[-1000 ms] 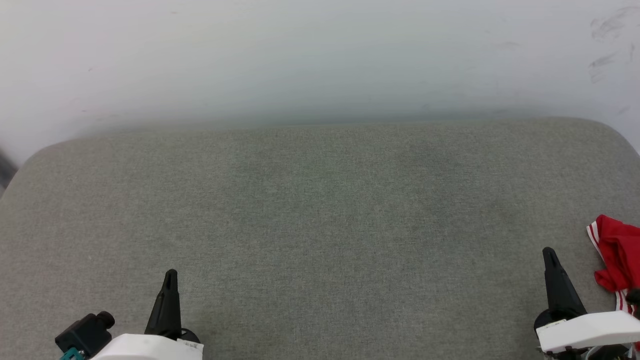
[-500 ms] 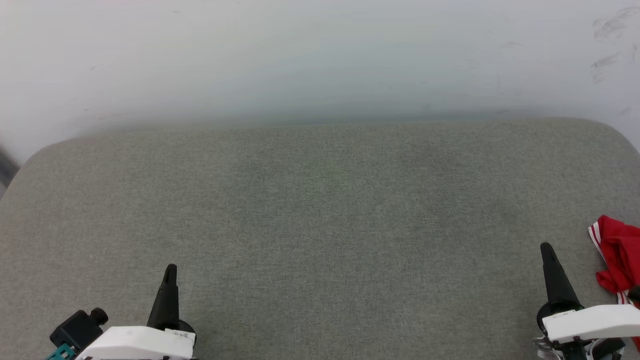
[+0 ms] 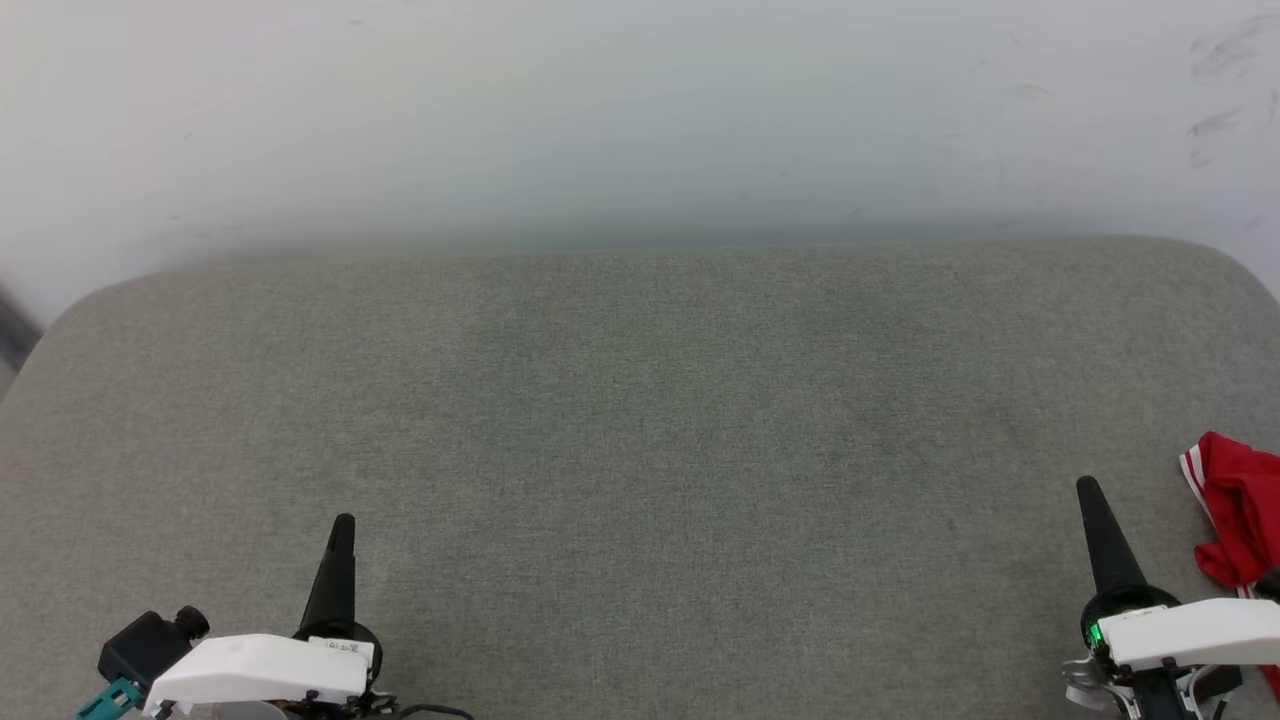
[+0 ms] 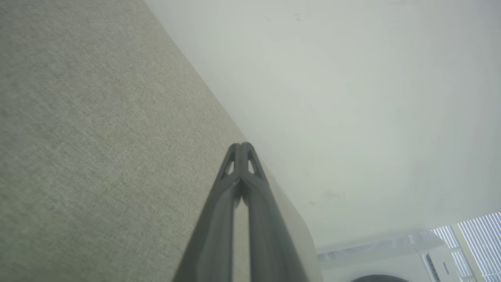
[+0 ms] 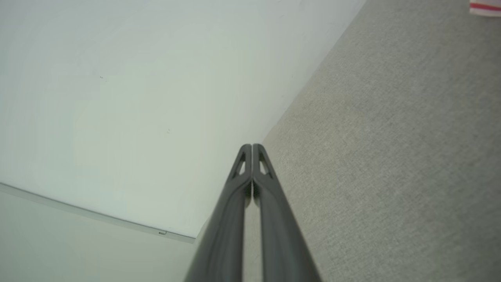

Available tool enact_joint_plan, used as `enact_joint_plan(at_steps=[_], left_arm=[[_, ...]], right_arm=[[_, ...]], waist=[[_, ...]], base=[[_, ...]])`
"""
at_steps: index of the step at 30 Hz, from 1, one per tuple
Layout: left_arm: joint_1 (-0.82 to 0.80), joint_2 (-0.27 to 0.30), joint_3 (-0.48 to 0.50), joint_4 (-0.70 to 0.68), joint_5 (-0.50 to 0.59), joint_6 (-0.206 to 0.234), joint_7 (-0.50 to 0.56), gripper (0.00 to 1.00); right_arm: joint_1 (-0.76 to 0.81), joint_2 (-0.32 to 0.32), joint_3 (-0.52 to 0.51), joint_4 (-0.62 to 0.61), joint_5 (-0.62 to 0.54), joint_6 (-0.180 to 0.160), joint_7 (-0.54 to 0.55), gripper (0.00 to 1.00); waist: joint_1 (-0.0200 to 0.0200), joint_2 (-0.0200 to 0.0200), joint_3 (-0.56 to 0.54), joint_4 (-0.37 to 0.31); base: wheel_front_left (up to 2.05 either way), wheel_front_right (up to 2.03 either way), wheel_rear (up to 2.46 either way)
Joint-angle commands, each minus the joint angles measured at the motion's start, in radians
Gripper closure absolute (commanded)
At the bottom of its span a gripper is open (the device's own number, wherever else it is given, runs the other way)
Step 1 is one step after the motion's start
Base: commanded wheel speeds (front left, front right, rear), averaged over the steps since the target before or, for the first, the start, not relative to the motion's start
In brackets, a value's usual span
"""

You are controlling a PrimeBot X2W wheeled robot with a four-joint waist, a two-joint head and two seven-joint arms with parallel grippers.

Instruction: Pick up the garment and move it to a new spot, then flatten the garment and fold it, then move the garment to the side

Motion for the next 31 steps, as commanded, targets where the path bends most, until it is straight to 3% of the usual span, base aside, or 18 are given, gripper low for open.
enact_joint_plan(at_steps=[1, 31], left_arm=[[-0.022, 0.006, 0.004, -0.001, -0.032, -0.006, 0.009, 1.0], [-0.073, 0.005, 0.024, 0.044, -0.311, -0.012, 0.081, 1.0]], right_arm=[[-0.021, 0.003, -0.005, -0.003, 0.03, 0.0, 0.009, 1.0], [-0.053, 0.025, -0.026, 0.023, 0.287, 0.0, 0.081, 1.0]], waist=[[0.0, -0.0001, 0.0, 0.0], [0.0, -0.0001, 0.001, 0.008]], base=[[0.0, 0.0, 0.0], [0.0, 0.0, 0.0]])
